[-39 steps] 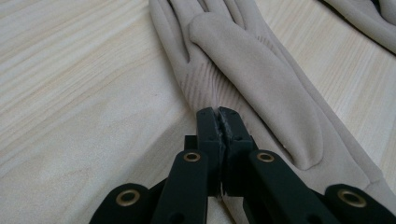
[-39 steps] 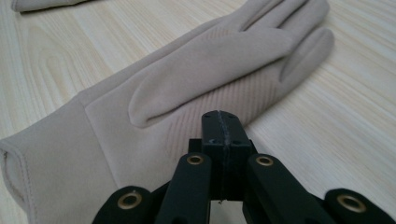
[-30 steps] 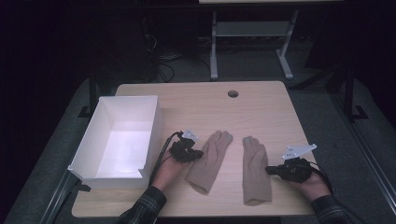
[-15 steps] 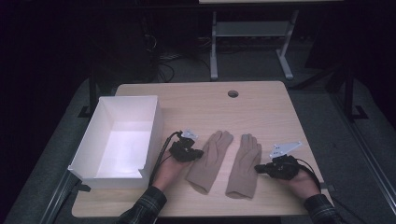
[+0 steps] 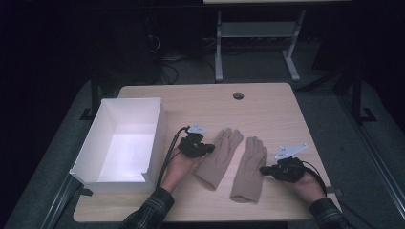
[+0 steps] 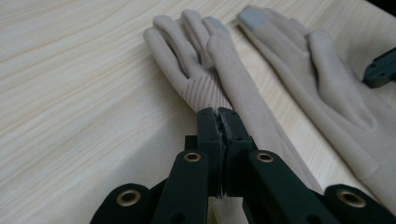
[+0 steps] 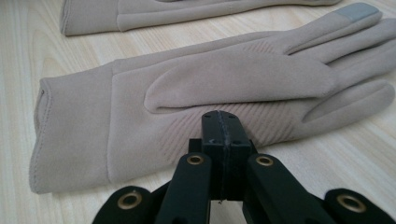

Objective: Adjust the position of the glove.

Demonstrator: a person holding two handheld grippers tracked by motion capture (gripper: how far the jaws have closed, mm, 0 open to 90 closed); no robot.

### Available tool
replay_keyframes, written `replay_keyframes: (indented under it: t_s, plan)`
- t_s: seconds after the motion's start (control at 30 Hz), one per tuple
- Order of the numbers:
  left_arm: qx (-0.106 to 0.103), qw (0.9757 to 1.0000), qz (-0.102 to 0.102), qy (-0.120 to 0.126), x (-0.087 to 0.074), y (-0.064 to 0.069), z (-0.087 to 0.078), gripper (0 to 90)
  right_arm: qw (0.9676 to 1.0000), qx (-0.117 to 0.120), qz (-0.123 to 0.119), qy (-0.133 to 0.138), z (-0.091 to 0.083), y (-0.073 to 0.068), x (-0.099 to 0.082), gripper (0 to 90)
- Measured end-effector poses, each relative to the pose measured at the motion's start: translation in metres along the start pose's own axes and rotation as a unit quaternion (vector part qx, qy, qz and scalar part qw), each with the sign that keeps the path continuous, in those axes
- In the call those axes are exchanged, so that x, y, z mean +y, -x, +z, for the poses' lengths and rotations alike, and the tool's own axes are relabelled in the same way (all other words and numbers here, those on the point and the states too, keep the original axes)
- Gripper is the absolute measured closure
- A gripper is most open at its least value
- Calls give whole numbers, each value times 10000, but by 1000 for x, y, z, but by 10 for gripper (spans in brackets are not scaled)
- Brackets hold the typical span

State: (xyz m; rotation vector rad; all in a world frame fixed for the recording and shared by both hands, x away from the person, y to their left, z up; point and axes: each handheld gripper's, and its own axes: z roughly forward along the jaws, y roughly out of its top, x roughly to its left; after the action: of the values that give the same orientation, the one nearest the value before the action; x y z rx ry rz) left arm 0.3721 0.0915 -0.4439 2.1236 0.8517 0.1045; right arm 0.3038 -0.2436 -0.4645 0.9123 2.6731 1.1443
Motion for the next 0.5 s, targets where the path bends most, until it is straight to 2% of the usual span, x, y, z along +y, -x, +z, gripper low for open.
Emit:
replay_keyframes:
  t_s: [0.27,0.5]
  plan:
    - [-192,9996,49,177,10,8,-8,883,10000,23,-41,-7,5,-3,4,899]
    - [-337,9991,118,247,18,13,-6,883,10000,35,-80,-6,13,-5,11,899]
